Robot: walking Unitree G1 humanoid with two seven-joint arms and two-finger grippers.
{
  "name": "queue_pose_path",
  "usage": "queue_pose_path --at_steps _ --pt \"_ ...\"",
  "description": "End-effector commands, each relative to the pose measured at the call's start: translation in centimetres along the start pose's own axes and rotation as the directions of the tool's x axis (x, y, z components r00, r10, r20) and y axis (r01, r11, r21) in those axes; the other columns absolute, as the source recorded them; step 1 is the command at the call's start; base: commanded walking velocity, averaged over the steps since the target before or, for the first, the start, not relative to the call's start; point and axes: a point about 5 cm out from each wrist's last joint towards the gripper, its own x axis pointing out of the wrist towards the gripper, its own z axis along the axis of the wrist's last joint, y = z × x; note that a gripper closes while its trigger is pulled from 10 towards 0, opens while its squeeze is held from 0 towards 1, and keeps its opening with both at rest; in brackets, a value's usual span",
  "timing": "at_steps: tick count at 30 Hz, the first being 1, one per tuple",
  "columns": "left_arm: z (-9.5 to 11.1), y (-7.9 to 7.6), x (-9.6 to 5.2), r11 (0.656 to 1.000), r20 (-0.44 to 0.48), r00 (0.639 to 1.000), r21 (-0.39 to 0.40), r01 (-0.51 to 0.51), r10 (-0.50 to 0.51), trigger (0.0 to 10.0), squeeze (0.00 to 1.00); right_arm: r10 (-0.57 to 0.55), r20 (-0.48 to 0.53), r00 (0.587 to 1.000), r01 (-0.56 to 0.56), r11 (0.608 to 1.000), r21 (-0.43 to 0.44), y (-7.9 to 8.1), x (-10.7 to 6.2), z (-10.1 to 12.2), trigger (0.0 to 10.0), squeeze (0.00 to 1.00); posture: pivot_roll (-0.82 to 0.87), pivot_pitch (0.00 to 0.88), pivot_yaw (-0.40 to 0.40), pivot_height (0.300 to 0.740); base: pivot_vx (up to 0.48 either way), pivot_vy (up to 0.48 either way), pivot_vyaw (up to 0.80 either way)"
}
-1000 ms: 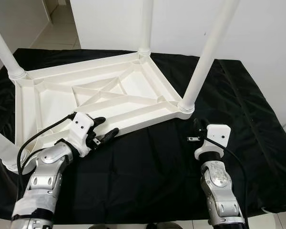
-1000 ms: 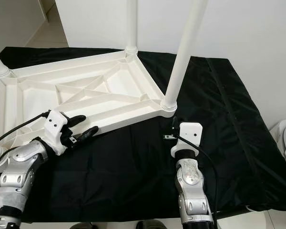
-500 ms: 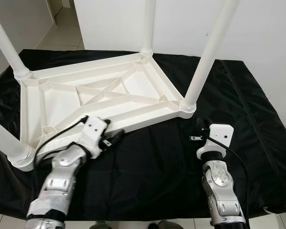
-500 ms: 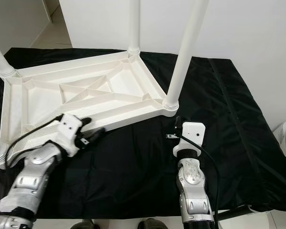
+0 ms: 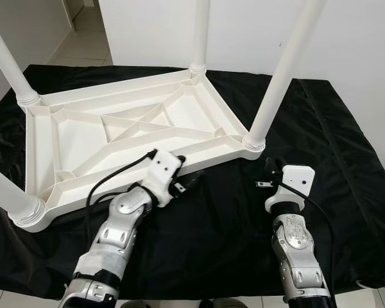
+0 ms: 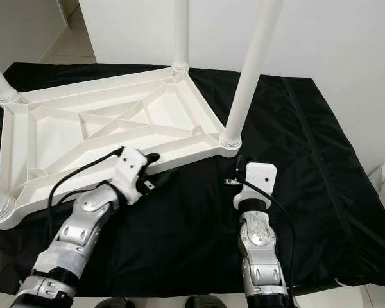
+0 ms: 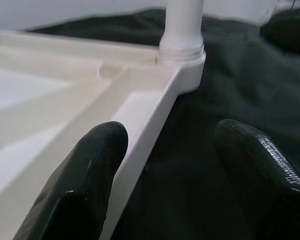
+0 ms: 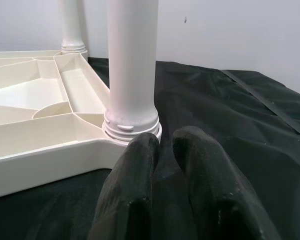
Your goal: Building children table
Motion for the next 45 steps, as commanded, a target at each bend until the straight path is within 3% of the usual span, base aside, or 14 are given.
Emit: queue_pose_path --at_steps 1,8,11,14,16,22,28,32,33,39,40,42,45 --pt "0.1 1.2 -1.7 0.998 0.022 0.998 0.014 -0.059 0.059 10.0 0.0 0.003 -0.007 1.0 -0.003 1.0 -0.008 0.2 0.1 -0.3 10.0 0.0 0.06 0.053 -0.016 0.74 0.0 0.0 0.0" --pt "0.0 3.4 -4.2 0.991 0.02 0.991 0.011 -0.136 0.136 10.0 0.0 0.01 -0.005 1.0 -0.01 1.0 -0.008 0.3 0.3 -0.3 10.0 0.0 0.07 0.054 -0.031 0.74 0.0 0.0 0.0" --pt "0.4 5.3 -5.6 0.982 -0.019 0.985 0.08 -0.172 0.174 10.0 0.0 0.022 0.003 1.0 -0.022 1.0 -0.009 0.4 0.7 -0.1 10.0 0.0 0.08 0.054 -0.043 0.74 0.0 0.0 0.0" --pt "0.5 5.5 -5.8 0.981 -0.026 0.984 0.091 -0.173 0.176 10.0 0.0 0.024 0.004 1.0 -0.024 1.0 -0.01 0.4 0.7 -0.1 10.0 0.0 0.08 0.054 -0.043 0.74 0.0 0.0 0.0" --pt "0.9 6.5 -6.7 0.98 -0.062 0.987 0.141 -0.137 0.147 10.0 0.0 0.032 0.004 0.999 -0.032 0.999 -0.011 0.4 0.8 -0.1 10.0 0.0 0.08 0.054 -0.051 0.74 0.0 0.0 0.0" --pt "0.7 6.3 -7.8 0.988 -0.144 0.99 0.156 0.018 0.005 10.0 0.0 0.041 0.0 0.999 -0.041 0.999 -0.013 0.5 0.8 -0.2 10.0 0.0 0.09 0.057 -0.058 0.74 0.0 0.0 0.0" --pt "0.5 6.5 -8.8 0.989 -0.186 0.98 0.115 0.09 -0.068 10.0 0.0 0.045 0.0 0.999 -0.045 0.999 -0.014 0.5 0.9 -0.2 10.0 0.0 0.09 0.059 -0.057 0.74 0.0 0.0 0.0" --pt "-0.3 6.5 -9.5 0.987 -0.267 0.958 0.087 0.136 -0.109 10.0 0.0 0.039 0.0 0.999 -0.039 0.999 -0.017 0.3 0.8 -0.3 10.0 0.0 0.08 0.061 -0.049 0.74 0.0 0.0 0.0" --pt "-0.6 6.9 -9.7 0.987 -0.307 0.947 0.095 0.128 -0.094 10.0 0.0 0.033 -0.001 0.999 -0.033 0.999 -0.019 0.2 0.7 -0.3 10.0 0.0 0.08 0.062 -0.048 0.74 0.0 0.0 0.0" --pt "-0.9 7.6 -9.5 0.993 -0.344 0.939 0.101 0.065 -0.027 10.0 0.0 0.03 -0.001 1.0 -0.03 0.999 -0.02 0.1 0.6 -0.3 10.0 0.0 0.07 0.063 -0.046 0.74 0.0 0.0 0.0" --pt "-1.4 8.0 -9.3 0.991 -0.378 0.925 0.135 0.005 0.046 10.0 0.0 0.029 -0.001 1.0 -0.029 0.999 -0.021 0.1 0.5 -0.2 10.0 0.0 0.07 0.066 -0.046 0.74 0.0 0.0 0.0" --pt "-1.6 8.1 -9.0 0.986 -0.39 0.916 0.163 -0.038 0.099 10.0 0.0 0.027 0.0 1.0 -0.027 0.999 -0.021 0.1 0.5 -0.2 10.0 0.0 0.07 0.066 -0.047 0.74 0.0 0.0 0.0" --pt "-1.6 8.1 -8.5 0.983 -0.401 0.902 0.154 -0.105 0.159 10.0 0.0 0.023 0.0 1.0 -0.023 0.999 -0.022 0.0 0.4 -0.1 10.0 0.0 0.06 0.068 -0.047 0.74 0.0 0.0 0.0"
